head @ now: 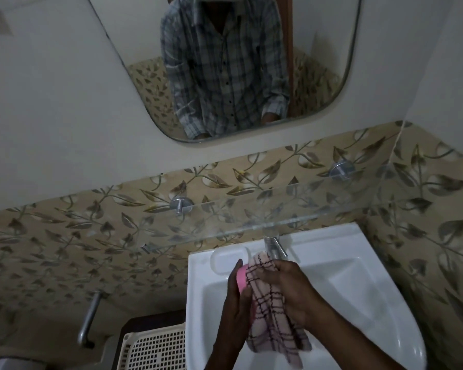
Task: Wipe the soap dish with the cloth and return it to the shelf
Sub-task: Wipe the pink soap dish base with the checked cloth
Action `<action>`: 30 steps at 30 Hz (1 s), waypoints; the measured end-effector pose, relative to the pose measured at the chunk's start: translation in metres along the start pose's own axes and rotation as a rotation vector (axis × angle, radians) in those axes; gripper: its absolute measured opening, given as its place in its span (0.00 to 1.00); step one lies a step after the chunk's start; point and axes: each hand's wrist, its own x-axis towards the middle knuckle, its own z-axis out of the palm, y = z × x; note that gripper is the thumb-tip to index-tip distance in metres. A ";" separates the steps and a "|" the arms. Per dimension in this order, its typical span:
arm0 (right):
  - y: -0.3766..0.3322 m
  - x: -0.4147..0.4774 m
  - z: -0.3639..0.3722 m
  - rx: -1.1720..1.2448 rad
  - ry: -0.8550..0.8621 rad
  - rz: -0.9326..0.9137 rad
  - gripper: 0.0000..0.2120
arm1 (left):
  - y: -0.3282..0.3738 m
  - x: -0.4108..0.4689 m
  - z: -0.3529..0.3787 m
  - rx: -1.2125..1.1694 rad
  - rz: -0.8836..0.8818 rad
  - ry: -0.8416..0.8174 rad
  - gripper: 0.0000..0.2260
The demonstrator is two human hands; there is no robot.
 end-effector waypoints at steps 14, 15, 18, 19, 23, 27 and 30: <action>-0.001 -0.007 -0.018 -1.181 0.070 -0.582 0.21 | 0.018 0.004 0.000 0.005 -0.036 0.223 0.06; 0.011 -0.009 -0.012 -1.191 0.010 -0.691 0.22 | 0.020 0.006 0.003 -0.012 -0.033 0.230 0.05; 0.026 -0.012 -0.007 -1.064 0.056 -0.829 0.25 | 0.021 0.005 0.007 -0.049 -0.040 0.239 0.04; 0.027 -0.009 -0.010 -0.991 0.090 -0.779 0.26 | 0.021 0.003 0.008 -0.046 -0.049 0.240 0.04; 0.031 0.002 -0.013 -0.684 0.152 -0.375 0.17 | 0.022 -0.004 0.005 -0.043 -0.024 0.291 0.13; 0.035 -0.001 -0.015 -0.539 0.171 -0.277 0.16 | 0.035 0.000 0.001 -0.057 -0.028 0.232 0.07; 0.040 -0.007 -0.020 -0.638 0.154 -0.444 0.20 | 0.040 0.003 -0.004 0.014 -0.010 0.124 0.07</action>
